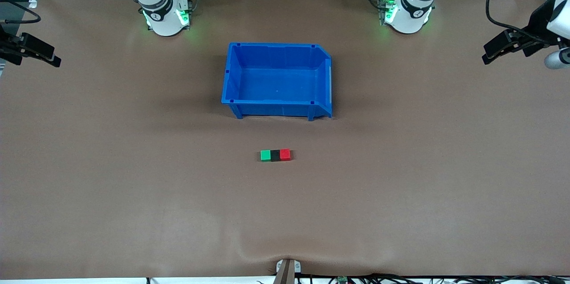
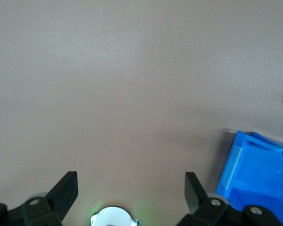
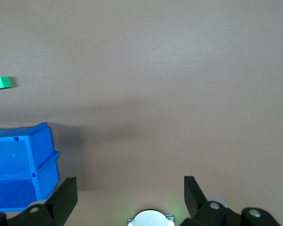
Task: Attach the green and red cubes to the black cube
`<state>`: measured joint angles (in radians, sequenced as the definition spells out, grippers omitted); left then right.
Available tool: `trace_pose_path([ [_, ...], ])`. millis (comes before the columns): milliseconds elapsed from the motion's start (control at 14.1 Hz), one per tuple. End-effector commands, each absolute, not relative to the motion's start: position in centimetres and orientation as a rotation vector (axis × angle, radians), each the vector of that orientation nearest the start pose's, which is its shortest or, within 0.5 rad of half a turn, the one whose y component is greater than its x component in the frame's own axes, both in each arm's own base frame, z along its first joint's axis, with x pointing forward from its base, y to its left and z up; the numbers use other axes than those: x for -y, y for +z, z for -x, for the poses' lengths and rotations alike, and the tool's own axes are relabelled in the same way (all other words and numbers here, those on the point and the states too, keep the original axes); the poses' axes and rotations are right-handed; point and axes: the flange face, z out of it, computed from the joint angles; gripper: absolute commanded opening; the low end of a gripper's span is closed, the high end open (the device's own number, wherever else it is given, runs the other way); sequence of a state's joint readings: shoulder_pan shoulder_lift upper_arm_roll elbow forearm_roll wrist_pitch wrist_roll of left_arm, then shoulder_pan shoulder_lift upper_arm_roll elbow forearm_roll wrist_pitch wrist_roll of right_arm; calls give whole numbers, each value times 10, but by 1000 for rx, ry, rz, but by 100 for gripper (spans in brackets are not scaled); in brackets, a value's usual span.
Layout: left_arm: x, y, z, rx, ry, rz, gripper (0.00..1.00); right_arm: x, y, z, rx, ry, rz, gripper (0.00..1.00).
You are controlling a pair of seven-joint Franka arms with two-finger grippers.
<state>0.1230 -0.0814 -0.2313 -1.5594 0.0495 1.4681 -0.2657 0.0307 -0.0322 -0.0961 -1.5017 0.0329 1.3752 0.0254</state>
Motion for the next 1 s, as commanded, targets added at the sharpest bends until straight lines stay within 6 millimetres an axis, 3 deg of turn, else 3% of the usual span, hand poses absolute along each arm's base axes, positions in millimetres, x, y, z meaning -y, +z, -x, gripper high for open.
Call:
trace_pose_path([
  [0, 57, 670, -501, 193, -50, 3058, 100, 30, 664, -520, -144, 144, 3115, 100],
  [641, 29, 678, -503, 53, -50, 3061, 100, 29, 663, -520, -142, 146, 3116, 100],
  [925, 22, 676, -514, 2, -45, 3076, 100, 29, 663, -520, -142, 146, 3116, 100],
])
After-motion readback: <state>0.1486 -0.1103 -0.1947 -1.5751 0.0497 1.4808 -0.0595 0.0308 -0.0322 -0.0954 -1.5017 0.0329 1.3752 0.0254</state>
